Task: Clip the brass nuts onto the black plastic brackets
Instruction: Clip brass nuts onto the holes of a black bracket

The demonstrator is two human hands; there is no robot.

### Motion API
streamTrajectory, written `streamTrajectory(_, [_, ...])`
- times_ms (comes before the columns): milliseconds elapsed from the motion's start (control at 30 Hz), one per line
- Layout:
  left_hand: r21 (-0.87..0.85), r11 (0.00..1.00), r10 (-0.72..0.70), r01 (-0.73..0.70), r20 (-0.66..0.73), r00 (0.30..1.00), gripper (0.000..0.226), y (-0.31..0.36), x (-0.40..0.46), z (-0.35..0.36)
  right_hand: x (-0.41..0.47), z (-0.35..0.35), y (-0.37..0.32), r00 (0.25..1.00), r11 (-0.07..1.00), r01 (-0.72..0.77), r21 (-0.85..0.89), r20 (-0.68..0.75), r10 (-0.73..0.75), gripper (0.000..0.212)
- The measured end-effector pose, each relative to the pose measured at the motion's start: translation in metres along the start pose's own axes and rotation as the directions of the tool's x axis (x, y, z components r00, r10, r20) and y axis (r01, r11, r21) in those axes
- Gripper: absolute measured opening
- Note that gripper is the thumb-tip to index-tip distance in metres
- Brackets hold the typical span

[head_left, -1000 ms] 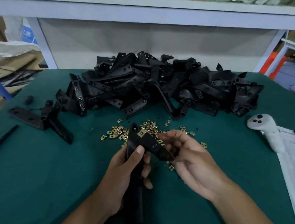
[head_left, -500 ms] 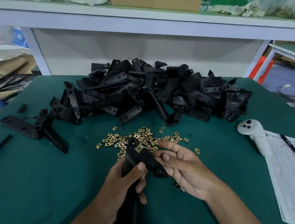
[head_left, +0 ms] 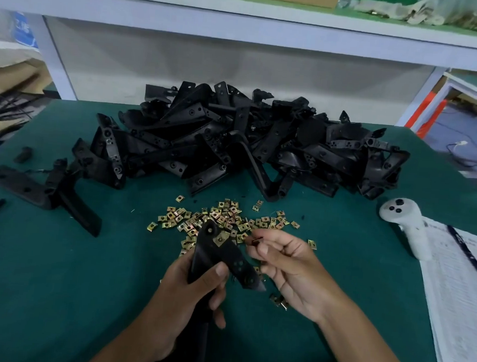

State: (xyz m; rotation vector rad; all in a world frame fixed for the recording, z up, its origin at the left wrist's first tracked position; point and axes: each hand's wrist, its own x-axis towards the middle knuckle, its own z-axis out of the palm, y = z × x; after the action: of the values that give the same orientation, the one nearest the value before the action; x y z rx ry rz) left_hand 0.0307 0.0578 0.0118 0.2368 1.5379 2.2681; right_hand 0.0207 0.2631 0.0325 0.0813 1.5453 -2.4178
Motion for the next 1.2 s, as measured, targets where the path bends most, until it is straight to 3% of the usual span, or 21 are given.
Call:
streamTrajectory(233, [0.045, 0.999, 0.021, -0.021, 0.003, 1.000, 0.016, -0.002, 0.001, 0.001, -0.001, 0.001, 0.003, 0.997, 0.997, 0.071, -0.012, 0.026, -0.070, 0.015])
streamTrajectory(433, [0.047, 0.999, 0.027, -0.027, 0.014, 1.000, 0.017, -0.004, 0.001, 0.000, -0.001, 0.003, 0.004, 0.989, 0.995, 0.099, 0.032, 0.109, -0.102, 0.027])
streamTrajectory(500, [0.050, 0.998, 0.026, -0.027, 0.016, 1.000, 0.018, -0.004, 0.001, 0.000, -0.001, 0.003, 0.004, 0.987, 0.994, 0.107, -0.011, 0.119, -0.105, 0.032])
streamTrajectory(667, [0.087, 0.996, 0.007, -0.010, 0.037, 0.999, 0.030, -0.004, 0.000, -0.001, -0.005, 0.005, 0.003, 0.990, 0.988, 0.095, -0.118, 0.117, -0.081, 0.022])
streamTrajectory(1033, [0.090, 0.996, -0.014, 0.007, 0.076, 0.997, 0.020, -0.005, -0.001, -0.001, -0.010, 0.006, -0.005, 0.984, 0.970, 0.083, -0.229, 0.171, -0.044, 0.025])
streamTrajectory(1200, [0.091, 0.996, -0.020, 0.007, 0.143, 0.989, 0.019, -0.005, -0.002, -0.002, -0.015, 0.004, -0.013, 0.975, 0.945, 0.054, -0.322, 0.222, 0.020, 0.015])
